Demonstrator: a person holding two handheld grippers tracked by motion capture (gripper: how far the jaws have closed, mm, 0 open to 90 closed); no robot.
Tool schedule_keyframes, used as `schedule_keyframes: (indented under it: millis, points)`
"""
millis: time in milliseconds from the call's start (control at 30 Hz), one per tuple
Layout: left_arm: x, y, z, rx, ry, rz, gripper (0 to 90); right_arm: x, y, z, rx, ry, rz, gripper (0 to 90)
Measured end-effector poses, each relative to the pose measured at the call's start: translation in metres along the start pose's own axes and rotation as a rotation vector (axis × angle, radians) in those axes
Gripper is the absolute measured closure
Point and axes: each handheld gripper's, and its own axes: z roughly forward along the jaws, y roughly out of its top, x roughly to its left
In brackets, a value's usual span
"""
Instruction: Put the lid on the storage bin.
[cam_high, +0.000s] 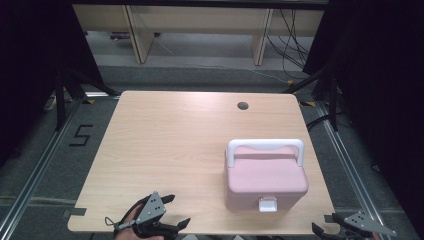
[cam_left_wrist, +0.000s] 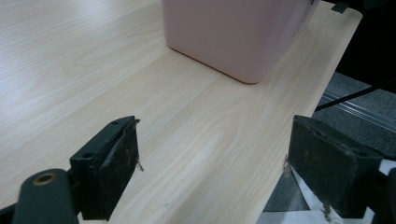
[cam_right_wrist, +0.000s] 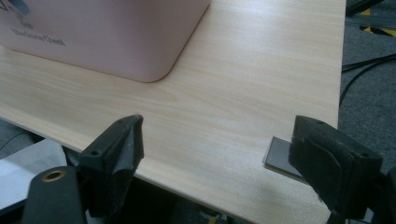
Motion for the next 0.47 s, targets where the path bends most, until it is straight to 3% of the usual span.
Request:
schedule_keyframes:
  millis: [67,467]
  points:
    - [0.0003,-0.0002,0.0002,0.001,0.0,0.002,15.8,0.0012,-0.0002,0.0005,0.007,0.011,0.016,18.6]
    - [0.0002,-0.0002,0.0005,0.009,0.001,0.003,15.8,-0.0008,-0.0002,0.0012,0.004,-0.007,-0.002,18.0]
